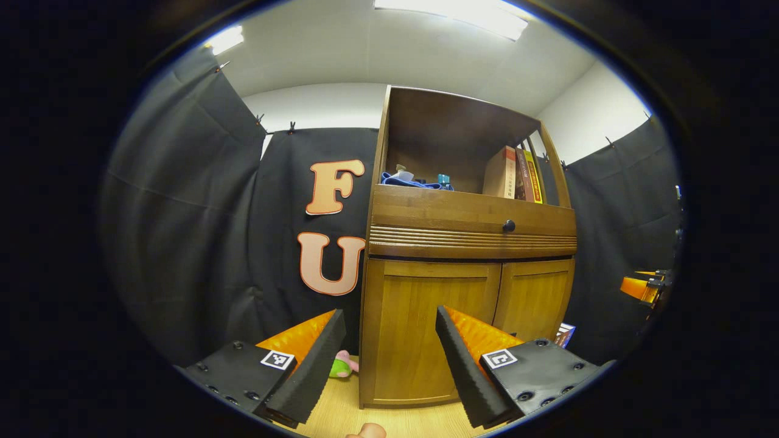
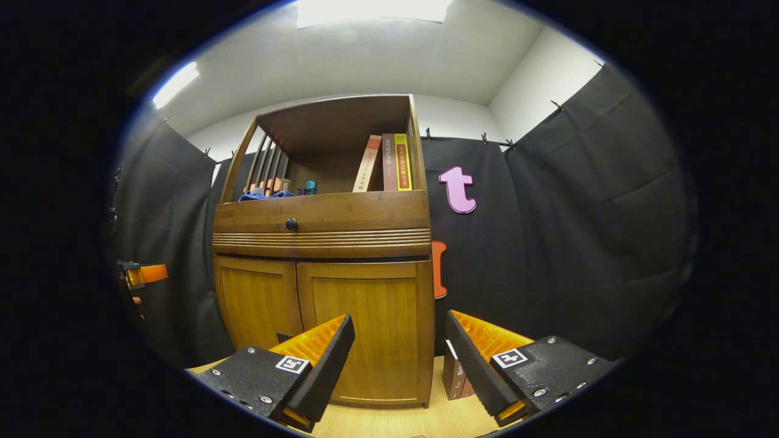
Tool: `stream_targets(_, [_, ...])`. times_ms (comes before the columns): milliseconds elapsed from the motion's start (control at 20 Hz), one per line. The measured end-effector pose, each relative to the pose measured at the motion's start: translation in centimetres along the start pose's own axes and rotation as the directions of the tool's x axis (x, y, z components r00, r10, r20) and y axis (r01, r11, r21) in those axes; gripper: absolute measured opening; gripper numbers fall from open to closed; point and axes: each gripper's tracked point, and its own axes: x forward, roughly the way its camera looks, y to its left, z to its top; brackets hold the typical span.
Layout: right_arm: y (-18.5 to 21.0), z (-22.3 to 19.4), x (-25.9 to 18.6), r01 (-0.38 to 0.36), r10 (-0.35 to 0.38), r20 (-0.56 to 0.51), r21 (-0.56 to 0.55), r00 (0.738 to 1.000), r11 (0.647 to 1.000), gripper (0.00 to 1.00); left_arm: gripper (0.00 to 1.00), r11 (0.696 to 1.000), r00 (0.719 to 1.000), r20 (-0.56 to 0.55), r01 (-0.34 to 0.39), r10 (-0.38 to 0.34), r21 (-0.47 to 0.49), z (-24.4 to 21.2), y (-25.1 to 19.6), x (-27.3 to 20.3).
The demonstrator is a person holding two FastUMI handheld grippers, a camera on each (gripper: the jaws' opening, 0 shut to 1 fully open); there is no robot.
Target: Open the right door of the double-door shoe cabinet with the right hand, and open the left door with the left hand.
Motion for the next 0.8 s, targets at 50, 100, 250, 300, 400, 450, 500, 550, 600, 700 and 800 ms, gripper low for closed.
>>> stream_targets(50, [0.1, -0.2, 0.1, -0.002, 0.002, -0.001, -0.003, 1.0, 1.0, 1.0, 0.97, 1.0, 1.0, -0.003, -0.002, 0.002, 0.0, -0.1, 0.0, 0.0])
stream_targets(100, [0.3, -0.6, 0.1, -0.005, 0.005, -0.003, -0.007, 1.0, 1.0, 1.0, 0.98, 1.0, 1.0, -0.004, -0.005, 0.005, 0.0, -0.1, 0.1, 0.0])
stream_targets(250, [0.7, -1.7, 0.4, -0.01, 0.01, -0.011, -0.011, 1.0, 1.0, 0.94, 0.94, 1.0, 1.0, -0.003, -0.022, 0.022, 0.004, 0.0, 0.2, 0.0])
stream_targets(300, [1.0, -2.2, 0.5, -0.012, 0.012, -0.014, -0.012, 1.0, 1.0, 0.94, 0.94, 1.0, 1.0, -0.004, -0.024, 0.024, 0.007, 0.0, 0.2, 0.0])
stream_targets(400, [1.4, -3.3, 0.8, -0.018, 0.018, -0.02, -0.008, 1.0, 1.0, 0.94, 0.96, 1.0, 1.0, -0.007, -0.027, 0.027, 0.011, -0.1, 0.2, 0.0])
stream_targets(450, [1.6, -3.9, 1.0, -0.022, 0.022, -0.023, -0.004, 0.999, 1.0, 0.94, 0.96, 1.0, 1.0, -0.009, -0.028, 0.028, 0.013, -0.1, 0.2, 0.0])
stream_targets(500, [2.0, -4.6, 1.3, -0.026, 0.026, -0.03, 0.001, 0.999, 1.0, 0.94, 0.96, 1.0, 1.0, -0.011, -0.026, 0.026, 0.015, -0.2, 0.2, 0.0])
stream_targets(550, [2.3, -5.3, 1.5, -0.032, 0.032, -0.036, 0.006, 0.999, 0.999, 0.94, 0.94, 1.0, 1.0, -0.013, -0.024, 0.024, 0.018, -0.2, 0.2, 0.0])
stream_targets(600, [2.7, -6.2, 1.6, -0.037, 0.037, -0.042, 0.01, 0.998, 0.999, 0.94, 0.94, 1.0, 1.0, -0.015, -0.022, 0.022, 0.021, -0.2, 0.2, 0.0])
stream_targets(700, [3.6, -7.6, 2.3, -0.047, 0.048, -0.058, 0.014, 0.997, 0.999, 0.94, 0.95, 1.0, 1.0, -0.018, -0.018, 0.018, 0.023, -0.4, 0.2, 0.0])
stream_targets(800, [4.7, -9.0, 3.0, -0.061, 0.063, -0.072, 0.023, 0.995, 0.998, 0.94, 0.94, 1.0, 1.0, -0.025, -0.014, 0.015, 0.022, -0.7, 0.3, 0.0])
